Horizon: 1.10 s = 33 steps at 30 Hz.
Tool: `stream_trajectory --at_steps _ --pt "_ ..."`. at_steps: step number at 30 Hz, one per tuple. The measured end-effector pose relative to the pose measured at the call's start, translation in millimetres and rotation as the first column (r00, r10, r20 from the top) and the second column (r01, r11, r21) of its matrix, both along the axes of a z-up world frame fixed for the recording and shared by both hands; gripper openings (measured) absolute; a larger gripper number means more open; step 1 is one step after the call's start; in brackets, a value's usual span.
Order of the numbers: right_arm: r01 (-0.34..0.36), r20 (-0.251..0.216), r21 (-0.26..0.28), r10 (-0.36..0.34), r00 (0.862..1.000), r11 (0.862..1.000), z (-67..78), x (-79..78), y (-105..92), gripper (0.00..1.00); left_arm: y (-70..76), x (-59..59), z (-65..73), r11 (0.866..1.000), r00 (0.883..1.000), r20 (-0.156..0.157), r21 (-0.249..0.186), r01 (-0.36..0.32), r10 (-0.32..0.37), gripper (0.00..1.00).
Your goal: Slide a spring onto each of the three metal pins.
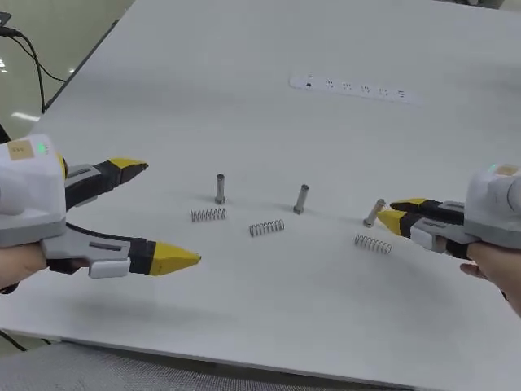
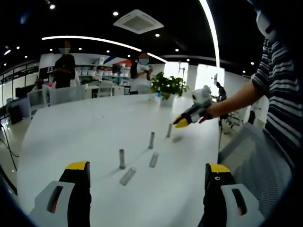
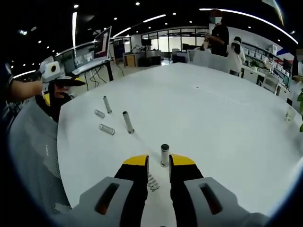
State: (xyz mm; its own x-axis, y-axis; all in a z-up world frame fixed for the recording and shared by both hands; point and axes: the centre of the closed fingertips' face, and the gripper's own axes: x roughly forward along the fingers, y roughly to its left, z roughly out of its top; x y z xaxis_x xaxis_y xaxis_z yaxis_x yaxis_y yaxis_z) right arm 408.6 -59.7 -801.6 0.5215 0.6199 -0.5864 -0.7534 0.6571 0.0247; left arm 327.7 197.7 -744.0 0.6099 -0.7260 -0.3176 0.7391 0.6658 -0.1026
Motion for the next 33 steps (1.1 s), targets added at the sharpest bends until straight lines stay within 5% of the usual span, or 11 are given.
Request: stream_trajectory --at_steps 6,11,15,27,33 --pt "-0.138 -0.013 -0.108 0.138 0.990 0.984 -12.5 -14.5 2.7 0.15 1.9 0.5 -1.1 1.000 1.000 -0.004 0.000 0.000 0.000 0.98" --pt "-0.232 -0.028 -0.178 0.231 0.973 0.956 -20.2 -20.9 5.9 0.15 2.1 0.1 -2.1 1.000 1.000 -0.009 0.003 -0.001 0.001 0.98" --pt "-0.297 -0.048 -0.260 0.294 0.954 0.919 -31.9 -21.3 0.2 0.14 0.8 -1.4 -2.2 1.000 1.000 -0.012 0.004 0.002 -0.002 0.98" --pt "-0.379 -0.087 -0.331 0.373 0.924 0.864 -48.3 -23.6 -4.0 0.11 1.5 -3.7 -3.3 1.000 1.000 -0.020 0.012 0.006 -0.006 0.97" --pt "-0.394 -0.098 -0.357 0.386 0.917 0.847 -54.5 -26.6 -7.9 0.09 0.0 -4.2 -4.3 1.000 1.000 -0.025 0.016 0.016 -0.016 0.97"
